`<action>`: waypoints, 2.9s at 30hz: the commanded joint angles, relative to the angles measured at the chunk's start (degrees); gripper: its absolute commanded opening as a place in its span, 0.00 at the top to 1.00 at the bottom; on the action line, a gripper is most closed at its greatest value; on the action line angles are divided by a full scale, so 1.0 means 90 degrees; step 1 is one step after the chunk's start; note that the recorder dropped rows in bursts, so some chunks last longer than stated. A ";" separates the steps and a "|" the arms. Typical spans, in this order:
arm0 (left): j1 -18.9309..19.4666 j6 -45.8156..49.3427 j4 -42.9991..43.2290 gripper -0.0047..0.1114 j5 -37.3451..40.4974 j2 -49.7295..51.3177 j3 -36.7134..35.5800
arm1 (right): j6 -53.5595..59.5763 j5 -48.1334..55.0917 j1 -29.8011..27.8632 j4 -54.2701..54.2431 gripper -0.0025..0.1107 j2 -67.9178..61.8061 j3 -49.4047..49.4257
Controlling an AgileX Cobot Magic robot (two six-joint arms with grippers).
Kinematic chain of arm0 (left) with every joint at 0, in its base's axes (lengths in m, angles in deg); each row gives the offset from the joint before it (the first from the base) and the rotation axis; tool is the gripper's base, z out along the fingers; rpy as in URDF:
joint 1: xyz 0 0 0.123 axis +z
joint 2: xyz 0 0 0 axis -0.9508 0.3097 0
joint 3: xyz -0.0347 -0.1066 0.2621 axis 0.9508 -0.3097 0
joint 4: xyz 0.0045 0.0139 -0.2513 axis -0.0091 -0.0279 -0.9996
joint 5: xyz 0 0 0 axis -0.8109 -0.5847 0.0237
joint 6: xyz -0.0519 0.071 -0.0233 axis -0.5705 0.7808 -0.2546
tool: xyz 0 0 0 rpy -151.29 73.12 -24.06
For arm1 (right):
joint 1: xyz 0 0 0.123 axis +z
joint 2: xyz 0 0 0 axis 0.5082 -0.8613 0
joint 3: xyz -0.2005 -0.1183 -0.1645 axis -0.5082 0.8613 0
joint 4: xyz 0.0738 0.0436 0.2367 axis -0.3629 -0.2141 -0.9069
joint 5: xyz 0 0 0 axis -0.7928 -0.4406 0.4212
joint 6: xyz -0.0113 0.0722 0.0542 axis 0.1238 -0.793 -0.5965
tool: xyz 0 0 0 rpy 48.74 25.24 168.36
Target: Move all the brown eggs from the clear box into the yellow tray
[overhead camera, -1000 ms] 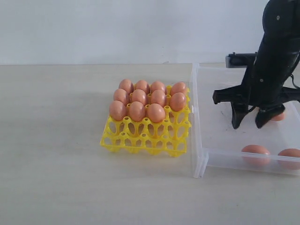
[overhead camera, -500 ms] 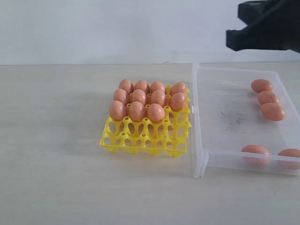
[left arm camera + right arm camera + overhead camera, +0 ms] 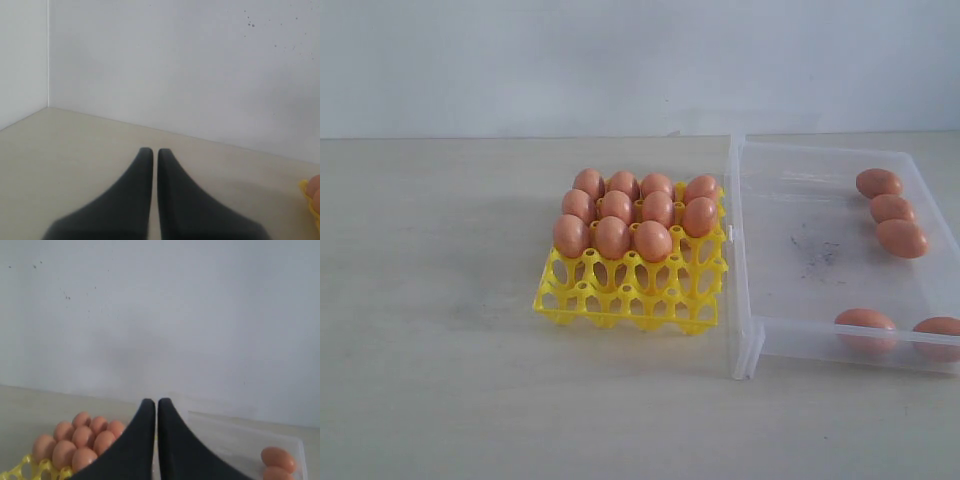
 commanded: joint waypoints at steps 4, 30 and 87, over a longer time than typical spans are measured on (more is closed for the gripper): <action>0.0010 -0.0057 -0.0056 0.93 -0.0043 -0.0016 0.0004 | -0.0049 0.0537 -0.0001 -0.0067 0.98 0.0368 0.0235; 0.0010 -0.0057 -0.0056 0.93 -0.0043 -0.0016 0.0004 | -0.0045 0.0537 -0.0001 -0.0067 0.98 0.0368 0.0235; -0.0192 -0.7843 0.8485 0.93 -0.8301 0.4399 0.2794 | -0.0034 0.0537 -0.0001 -0.0067 0.98 0.0368 0.0235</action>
